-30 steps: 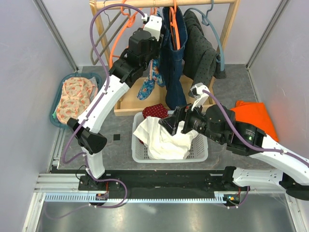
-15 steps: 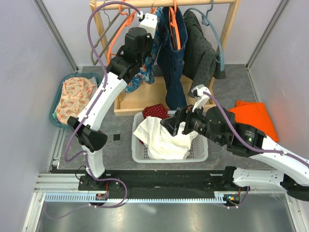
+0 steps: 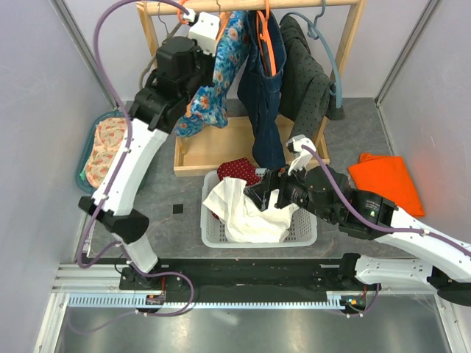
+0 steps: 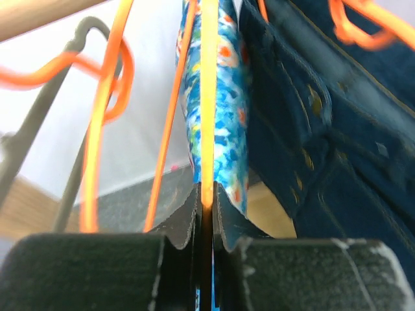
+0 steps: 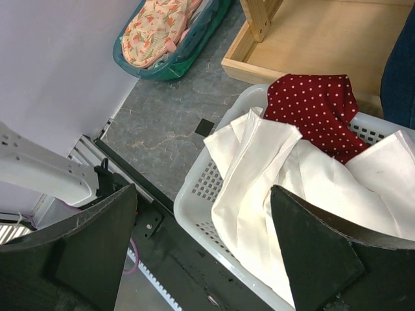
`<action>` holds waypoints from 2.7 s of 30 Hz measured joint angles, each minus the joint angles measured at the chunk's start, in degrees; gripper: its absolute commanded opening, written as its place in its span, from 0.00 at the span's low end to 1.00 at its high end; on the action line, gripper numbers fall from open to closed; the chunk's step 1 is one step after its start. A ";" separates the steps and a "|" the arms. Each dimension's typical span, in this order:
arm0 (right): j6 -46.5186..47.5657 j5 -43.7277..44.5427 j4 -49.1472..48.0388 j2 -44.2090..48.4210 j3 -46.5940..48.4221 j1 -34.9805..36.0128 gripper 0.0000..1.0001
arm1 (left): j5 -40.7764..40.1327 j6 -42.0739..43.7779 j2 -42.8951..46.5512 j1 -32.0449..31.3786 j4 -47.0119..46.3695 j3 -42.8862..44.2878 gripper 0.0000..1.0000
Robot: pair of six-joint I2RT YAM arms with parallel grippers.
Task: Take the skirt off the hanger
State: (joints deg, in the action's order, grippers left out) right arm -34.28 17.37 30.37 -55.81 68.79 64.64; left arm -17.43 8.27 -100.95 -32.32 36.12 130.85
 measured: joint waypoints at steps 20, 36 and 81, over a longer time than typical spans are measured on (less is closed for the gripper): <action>0.11 1.57 -0.22 -0.57 -0.04 -0.07 0.98 | 6.97 -0.02 14.45 0.00 8.74 -13.42 0.02; 1.03 0.50 -25.11 -1.64 -5.46 -1.95 0.98 | 20.59 -2.47 27.04 0.00 20.39 -7.10 0.04; -14.10 -20.94 -71.04 -26.49 -5.11 -13.73 0.47 | 27.61 -8.26 31.21 0.00 24.24 -6.71 0.02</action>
State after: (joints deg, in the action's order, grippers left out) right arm -48.38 -3.57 -40.66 -82.30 63.68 50.92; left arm 10.17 0.01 -69.73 -32.32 60.36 124.14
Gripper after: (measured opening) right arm 0.646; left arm 0.096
